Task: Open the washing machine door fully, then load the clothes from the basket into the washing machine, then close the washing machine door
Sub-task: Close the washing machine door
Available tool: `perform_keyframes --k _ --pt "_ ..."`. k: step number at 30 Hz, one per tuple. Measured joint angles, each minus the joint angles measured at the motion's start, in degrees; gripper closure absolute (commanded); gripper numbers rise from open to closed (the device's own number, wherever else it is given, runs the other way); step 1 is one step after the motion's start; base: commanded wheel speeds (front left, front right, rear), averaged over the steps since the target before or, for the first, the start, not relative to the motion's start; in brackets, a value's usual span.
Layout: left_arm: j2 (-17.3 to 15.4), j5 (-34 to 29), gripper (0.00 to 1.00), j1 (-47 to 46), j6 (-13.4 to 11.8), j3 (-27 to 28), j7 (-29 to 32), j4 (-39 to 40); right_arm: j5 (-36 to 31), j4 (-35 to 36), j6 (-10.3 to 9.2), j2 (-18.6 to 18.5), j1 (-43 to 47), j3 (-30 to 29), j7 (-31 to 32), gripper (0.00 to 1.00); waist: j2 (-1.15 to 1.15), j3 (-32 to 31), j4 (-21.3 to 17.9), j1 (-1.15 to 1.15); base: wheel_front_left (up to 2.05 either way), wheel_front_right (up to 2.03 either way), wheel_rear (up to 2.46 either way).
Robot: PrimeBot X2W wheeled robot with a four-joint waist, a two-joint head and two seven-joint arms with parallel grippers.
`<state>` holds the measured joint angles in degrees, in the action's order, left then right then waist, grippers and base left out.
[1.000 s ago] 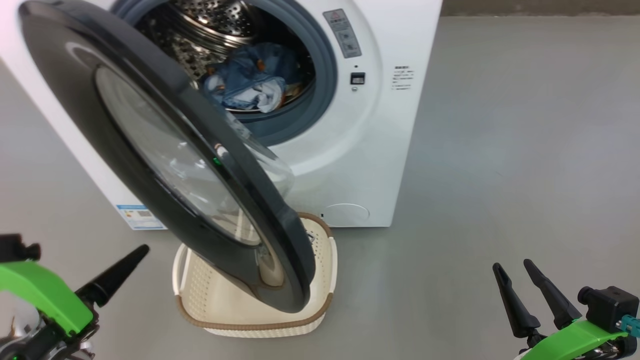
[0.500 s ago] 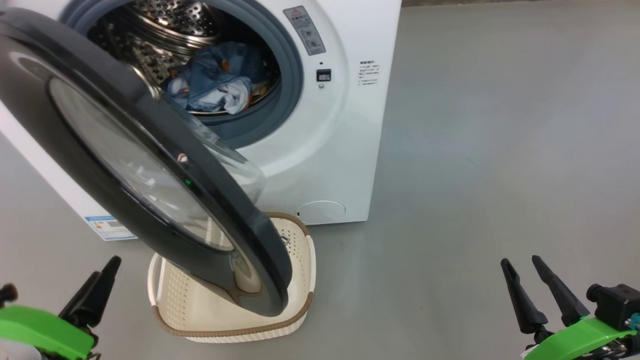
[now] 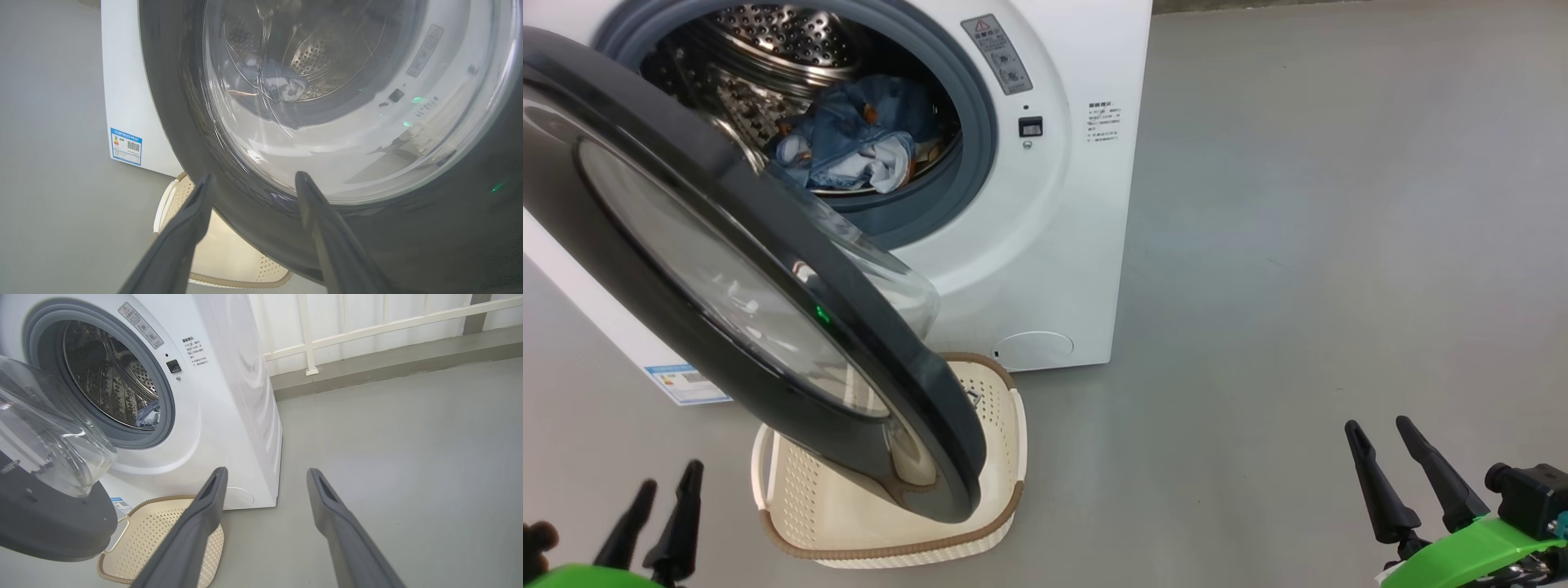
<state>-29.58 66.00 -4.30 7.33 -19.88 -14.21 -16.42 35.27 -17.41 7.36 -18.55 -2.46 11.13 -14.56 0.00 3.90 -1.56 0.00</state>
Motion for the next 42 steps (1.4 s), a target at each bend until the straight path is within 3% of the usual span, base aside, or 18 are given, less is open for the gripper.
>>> perform_keyframes --k 11,22,28,42 --pt "9.2 -24.3 0.0 4.0 0.0 11.8 -0.2 2.6 0.0 0.0 0.0 0.0 0.0 -1.1 0.0 0.0 0.0 0.0 0.6 0.0 0.0 0.0 0.0" --pt "15.8 -40.4 0.0 7.1 0.0 17.9 -0.2 5.1 0.0 0.0 0.0 0.1 0.0 -1.1 0.0 0.0 0.0 0.2 0.8 0.0 0.0 0.0 0.0" --pt "18.5 -44.1 0.0 8.4 0.1 19.9 -0.2 5.3 0.0 0.0 0.0 0.2 0.0 -1.1 0.0 0.0 0.0 0.1 0.8 0.0 0.0 0.0 0.0" --pt "19.8 -45.0 0.0 8.9 0.1 20.4 -0.2 5.2 0.0 -0.1 0.0 0.2 0.0 -1.1 0.0 0.0 0.0 -0.4 1.4 0.0 0.0 0.0 0.0"
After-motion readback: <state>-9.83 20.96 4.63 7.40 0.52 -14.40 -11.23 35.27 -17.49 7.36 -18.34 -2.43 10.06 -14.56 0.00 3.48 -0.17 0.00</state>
